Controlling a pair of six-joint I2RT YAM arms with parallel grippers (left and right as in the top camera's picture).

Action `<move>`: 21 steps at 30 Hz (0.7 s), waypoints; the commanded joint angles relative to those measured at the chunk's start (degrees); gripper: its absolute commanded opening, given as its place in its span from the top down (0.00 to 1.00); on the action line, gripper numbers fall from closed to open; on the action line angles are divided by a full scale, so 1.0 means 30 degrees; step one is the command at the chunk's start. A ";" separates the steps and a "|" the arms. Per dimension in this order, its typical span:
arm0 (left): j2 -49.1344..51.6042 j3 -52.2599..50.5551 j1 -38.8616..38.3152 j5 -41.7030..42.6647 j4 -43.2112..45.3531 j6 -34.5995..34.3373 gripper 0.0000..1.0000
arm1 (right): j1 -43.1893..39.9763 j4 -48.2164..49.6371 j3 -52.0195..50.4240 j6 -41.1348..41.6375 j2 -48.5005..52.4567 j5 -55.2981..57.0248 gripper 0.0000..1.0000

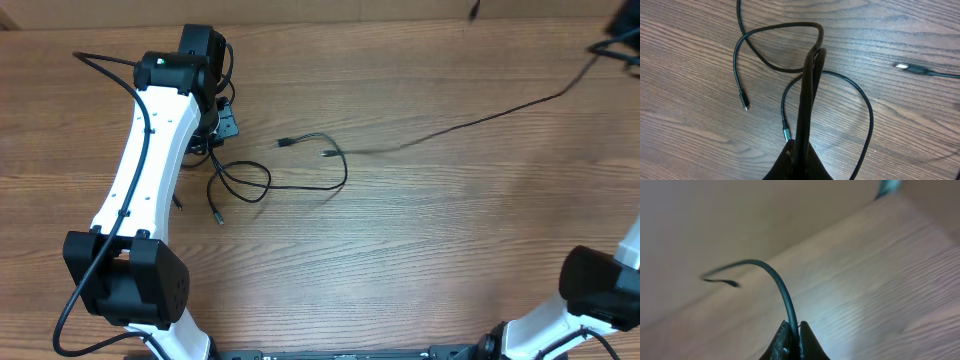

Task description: Untangle cables

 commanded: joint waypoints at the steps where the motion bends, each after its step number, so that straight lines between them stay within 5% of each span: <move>1: -0.0685 0.0459 0.0073 0.0073 0.0022 0.0153 0.96 | -0.1399 0.0641 0.0466 -0.0379 -0.0342 -0.0080 0.96; 10: -0.0685 0.0459 0.0066 0.0095 0.0022 0.0146 0.96 | -0.4175 0.3133 0.0459 0.1180 -0.0342 -0.0801 0.96; 21: -0.0685 0.0459 0.0066 0.2033 0.0692 0.0175 0.96 | -0.3905 -0.4561 -0.0554 -0.0998 0.0299 -0.1122 0.96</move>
